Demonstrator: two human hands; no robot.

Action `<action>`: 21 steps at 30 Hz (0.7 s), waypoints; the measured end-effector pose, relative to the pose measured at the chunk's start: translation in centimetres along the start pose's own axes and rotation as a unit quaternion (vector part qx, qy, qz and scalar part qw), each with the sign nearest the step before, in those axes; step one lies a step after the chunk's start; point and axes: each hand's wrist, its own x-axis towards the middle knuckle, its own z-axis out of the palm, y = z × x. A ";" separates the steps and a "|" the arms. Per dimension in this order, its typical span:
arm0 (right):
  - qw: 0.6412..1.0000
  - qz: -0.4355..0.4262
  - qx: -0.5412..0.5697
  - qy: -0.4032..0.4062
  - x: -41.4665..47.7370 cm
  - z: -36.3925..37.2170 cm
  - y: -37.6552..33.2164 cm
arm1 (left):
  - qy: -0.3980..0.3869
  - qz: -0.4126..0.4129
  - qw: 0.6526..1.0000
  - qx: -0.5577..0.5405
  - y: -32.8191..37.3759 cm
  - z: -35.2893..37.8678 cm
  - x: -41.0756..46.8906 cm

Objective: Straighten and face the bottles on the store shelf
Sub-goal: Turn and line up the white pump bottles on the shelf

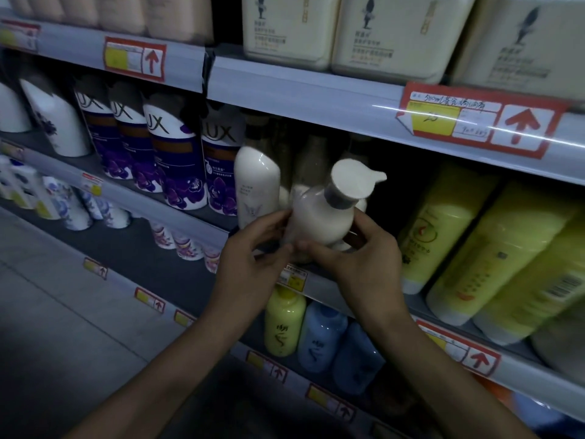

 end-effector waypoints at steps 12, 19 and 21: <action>0.994 -0.063 -0.050 0.072 -4.2 -4.9 -0.7 | -0.023 -0.040 0.999 0.003 -0.3 3.3 1.3; 0.991 -0.052 -0.080 0.090 -4.5 -7.0 -0.7 | -0.033 -0.077 0.996 0.022 -1.8 6.8 4.3; 0.990 -0.052 -0.091 0.094 -4.4 -7.3 -0.6 | -0.023 -0.085 0.996 0.018 -2.2 7.5 4.9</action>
